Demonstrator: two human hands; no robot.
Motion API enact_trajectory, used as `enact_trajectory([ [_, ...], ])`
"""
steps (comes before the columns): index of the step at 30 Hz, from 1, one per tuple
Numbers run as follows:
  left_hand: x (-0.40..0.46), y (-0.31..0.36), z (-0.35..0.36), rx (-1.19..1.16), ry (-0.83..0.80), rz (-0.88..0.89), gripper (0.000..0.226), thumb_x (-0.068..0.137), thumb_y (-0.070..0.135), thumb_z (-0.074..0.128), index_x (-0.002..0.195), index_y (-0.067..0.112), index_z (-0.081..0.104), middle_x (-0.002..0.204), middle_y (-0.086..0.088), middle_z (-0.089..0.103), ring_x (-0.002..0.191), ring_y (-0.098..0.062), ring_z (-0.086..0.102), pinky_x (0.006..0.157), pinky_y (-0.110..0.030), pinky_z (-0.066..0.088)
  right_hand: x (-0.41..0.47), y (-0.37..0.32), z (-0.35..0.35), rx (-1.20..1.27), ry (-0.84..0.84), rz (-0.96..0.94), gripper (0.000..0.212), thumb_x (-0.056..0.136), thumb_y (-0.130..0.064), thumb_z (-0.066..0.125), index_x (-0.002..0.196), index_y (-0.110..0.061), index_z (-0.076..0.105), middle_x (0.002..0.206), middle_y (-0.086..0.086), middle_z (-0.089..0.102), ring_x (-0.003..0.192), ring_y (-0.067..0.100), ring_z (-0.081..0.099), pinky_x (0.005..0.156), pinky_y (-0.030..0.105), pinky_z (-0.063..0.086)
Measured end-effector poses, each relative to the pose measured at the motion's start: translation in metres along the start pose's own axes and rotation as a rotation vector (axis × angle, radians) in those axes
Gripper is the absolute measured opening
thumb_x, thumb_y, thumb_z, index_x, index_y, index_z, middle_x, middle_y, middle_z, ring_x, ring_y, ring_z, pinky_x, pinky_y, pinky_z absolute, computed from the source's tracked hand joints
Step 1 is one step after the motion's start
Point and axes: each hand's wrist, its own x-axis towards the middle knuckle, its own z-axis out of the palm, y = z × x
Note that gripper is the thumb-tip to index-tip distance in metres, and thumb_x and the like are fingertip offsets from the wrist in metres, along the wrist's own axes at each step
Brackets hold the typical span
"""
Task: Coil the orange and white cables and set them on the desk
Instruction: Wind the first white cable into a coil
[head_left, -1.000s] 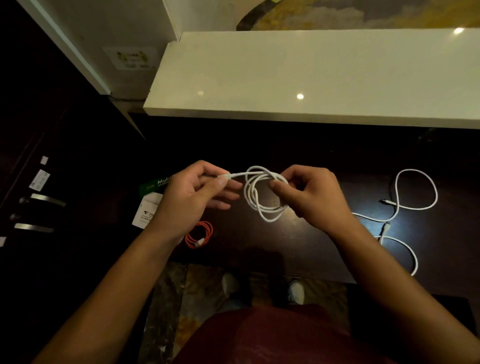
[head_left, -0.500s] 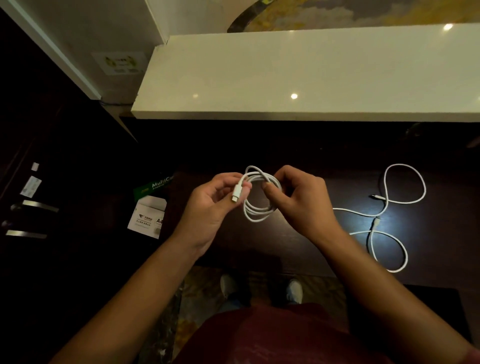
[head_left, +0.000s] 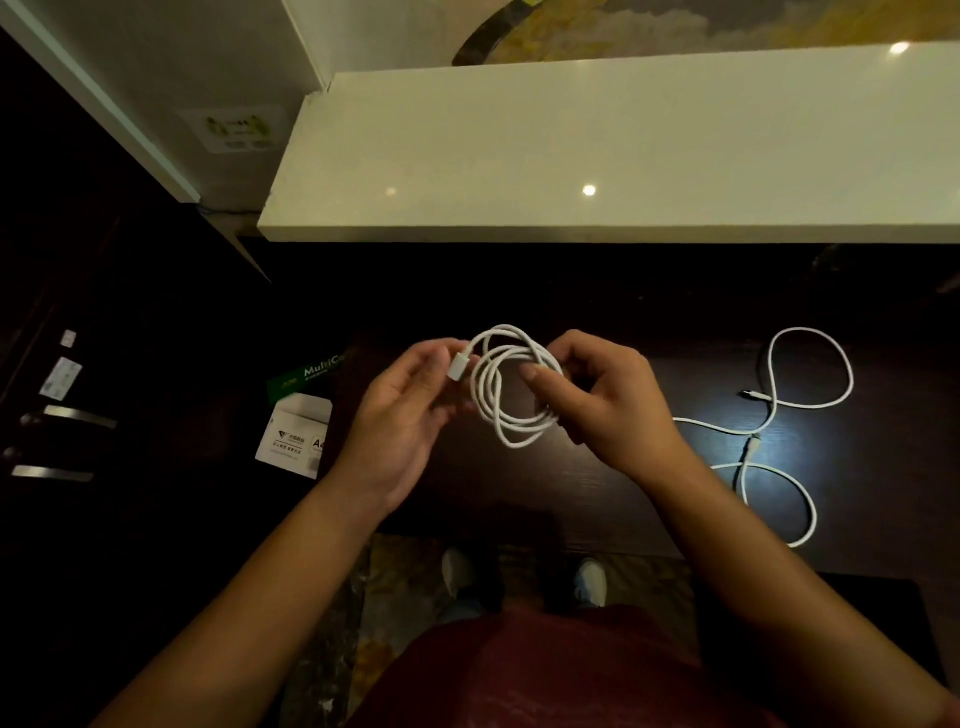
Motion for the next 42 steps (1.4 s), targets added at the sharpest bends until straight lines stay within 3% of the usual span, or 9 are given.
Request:
enact_trajectory([
  [8, 0.004, 0.000, 0.002, -0.112, -0.291, -0.152, 0.082, 0.076, 0.048, 0.080, 0.142, 0.009, 0.051, 0.136, -0.015, 0.058, 0.128, -0.029, 0.054, 0.109, -0.041, 0.046, 0.003, 0.002, -0.001, -0.104, 0.001, -0.130, 0.022, 0.092, -0.036, 0.071, 0.083, -0.017, 0.066, 0.065, -0.001, 0.068, 0.058, 0.019, 0.065, 0.057, 0.045, 0.051],
  [11, 0.005, -0.001, 0.004, 0.069, -0.258, -0.115, 0.065, 0.075, 0.046, 0.082, 0.130, 0.015, 0.064, 0.129, -0.011, 0.065, 0.125, -0.029, 0.059, 0.108, -0.041, 0.048, 0.001, 0.004, 0.002, -0.136, 0.011, -0.142, 0.021, 0.092, -0.035, 0.071, 0.084, -0.016, 0.066, 0.065, -0.001, 0.067, 0.057, 0.017, 0.064, 0.056, 0.045, 0.050],
  [16, 0.007, -0.003, 0.005, 0.439, -0.152, 0.013, 0.031, 0.088, 0.009, 0.070, 0.118, 0.016, 0.068, 0.113, -0.008, 0.074, 0.111, -0.024, 0.069, 0.096, -0.037, 0.053, -0.001, 0.002, 0.003, -0.162, 0.001, -0.148, 0.029, 0.089, -0.045, 0.063, 0.088, -0.017, 0.065, 0.066, -0.002, 0.068, 0.059, 0.012, 0.065, 0.056, 0.041, 0.050],
  [21, 0.011, 0.001, 0.006, 0.879, -0.073, 0.263, 0.019, 0.093, 0.011, 0.066, 0.110, 0.018, 0.065, 0.102, 0.005, 0.070, 0.099, -0.008, 0.069, 0.084, -0.030, 0.058, 0.000, 0.003, 0.005, -0.147, -0.022, -0.175, 0.020, 0.092, -0.036, 0.070, 0.088, -0.017, 0.066, 0.068, -0.001, 0.069, 0.060, 0.014, 0.066, 0.057, 0.043, 0.051],
  [25, 0.010, 0.005, 0.006, 0.699, -0.165, 0.164, 0.014, 0.097, 0.019, 0.061, 0.109, 0.017, 0.068, 0.100, 0.003, 0.072, 0.099, -0.010, 0.069, 0.085, -0.024, 0.054, 0.004, 0.006, -0.003, -0.012, -0.047, -0.134, 0.019, 0.094, -0.032, 0.070, 0.086, -0.016, 0.066, 0.068, 0.001, 0.066, 0.058, 0.012, 0.062, 0.054, 0.039, 0.048],
  [28, 0.012, 0.012, -0.009, 0.471, -0.232, 0.017, 0.034, 0.102, 0.029, 0.048, 0.111, 0.007, 0.072, 0.089, -0.002, 0.065, 0.090, -0.017, 0.062, 0.090, -0.034, 0.048, 0.009, 0.010, -0.018, 0.029, -0.052, -0.094, 0.021, 0.094, -0.036, 0.070, 0.086, -0.017, 0.066, 0.069, 0.005, 0.066, 0.058, 0.014, 0.061, 0.054, 0.041, 0.048],
  [31, 0.013, 0.016, -0.019, 0.659, -0.319, 0.055, 0.026, 0.101, 0.027, 0.053, 0.113, 0.013, 0.072, 0.084, -0.005, 0.062, 0.085, -0.019, 0.061, 0.087, -0.033, 0.046, 0.010, 0.011, -0.020, 0.025, -0.071, -0.105, 0.023, 0.092, -0.038, 0.070, 0.088, -0.016, 0.068, 0.071, 0.005, 0.069, 0.065, 0.026, 0.067, 0.062, 0.053, 0.053],
  [36, 0.008, 0.026, -0.017, 0.804, -0.441, -0.047, 0.010, 0.099, 0.024, 0.057, 0.105, 0.017, 0.062, 0.070, 0.007, 0.058, 0.064, -0.011, 0.053, 0.064, -0.027, 0.045, 0.007, 0.016, -0.019, -0.083, -0.030, -0.093, 0.018, 0.092, -0.034, 0.073, 0.086, -0.018, 0.068, 0.068, 0.002, 0.070, 0.064, 0.021, 0.069, 0.062, 0.049, 0.054],
  [42, 0.009, 0.058, -0.027, 1.253, -0.384, 0.265, 0.014, 0.098, 0.033, 0.057, 0.103, 0.020, 0.059, 0.076, 0.007, 0.072, 0.061, -0.008, 0.064, 0.054, -0.021, 0.046, 0.004, 0.018, -0.031, -0.274, -0.101, -0.104, 0.011, 0.090, -0.028, 0.076, 0.084, -0.022, 0.069, 0.067, -0.003, 0.070, 0.061, 0.012, 0.067, 0.061, 0.043, 0.053],
])
